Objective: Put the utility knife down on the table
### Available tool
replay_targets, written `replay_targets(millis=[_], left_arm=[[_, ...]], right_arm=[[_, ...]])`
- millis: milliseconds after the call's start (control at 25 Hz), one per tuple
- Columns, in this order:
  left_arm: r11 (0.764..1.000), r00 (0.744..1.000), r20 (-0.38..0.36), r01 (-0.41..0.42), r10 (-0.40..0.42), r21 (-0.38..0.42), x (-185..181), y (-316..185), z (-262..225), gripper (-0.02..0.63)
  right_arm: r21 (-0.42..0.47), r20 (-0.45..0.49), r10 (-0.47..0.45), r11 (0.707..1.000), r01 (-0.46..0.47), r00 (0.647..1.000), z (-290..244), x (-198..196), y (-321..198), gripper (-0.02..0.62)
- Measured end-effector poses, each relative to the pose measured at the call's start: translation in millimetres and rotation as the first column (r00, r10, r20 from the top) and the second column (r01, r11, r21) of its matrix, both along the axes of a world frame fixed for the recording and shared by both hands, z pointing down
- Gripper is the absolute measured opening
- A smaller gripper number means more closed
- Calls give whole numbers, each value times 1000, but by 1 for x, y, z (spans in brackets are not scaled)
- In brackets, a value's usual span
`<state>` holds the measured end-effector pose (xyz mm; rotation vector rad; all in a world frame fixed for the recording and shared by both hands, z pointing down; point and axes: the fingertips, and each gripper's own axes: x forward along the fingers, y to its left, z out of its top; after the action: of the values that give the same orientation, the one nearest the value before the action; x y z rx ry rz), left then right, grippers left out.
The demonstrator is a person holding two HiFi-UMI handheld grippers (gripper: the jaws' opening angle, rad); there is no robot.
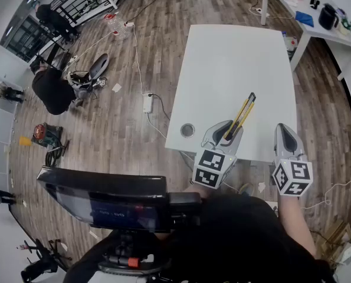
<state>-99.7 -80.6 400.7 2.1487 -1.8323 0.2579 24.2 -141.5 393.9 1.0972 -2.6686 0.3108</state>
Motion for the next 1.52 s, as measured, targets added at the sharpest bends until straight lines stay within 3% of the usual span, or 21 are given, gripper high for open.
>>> replay_targets(millis=[520, 720, 920, 1080, 1520], left_arm=[[997, 997, -4, -79, 79, -14, -3, 1, 14, 126], [990, 991, -4, -133, 133, -42, 22, -27, 30, 126], [972, 973, 69, -213, 220, -97, 44, -54, 72, 126], [941, 934, 165, -289, 317, -175, 59, -74, 115, 126], [846, 880, 159, -361, 448, -392, 95, -108, 213, 126]], right_arm=[[-2, 23, 59, 998, -59, 998, 4, 4, 13, 25], [-10, 23, 63, 998, -63, 998, 13, 15, -8, 25], [-15, 10, 111, 994, -110, 994, 19, 37, -13, 25], [-27, 2, 141, 990, -141, 990, 27, 47, -13, 26], [-79, -29, 211, 974, -212, 977, 47, 71, -21, 26]])
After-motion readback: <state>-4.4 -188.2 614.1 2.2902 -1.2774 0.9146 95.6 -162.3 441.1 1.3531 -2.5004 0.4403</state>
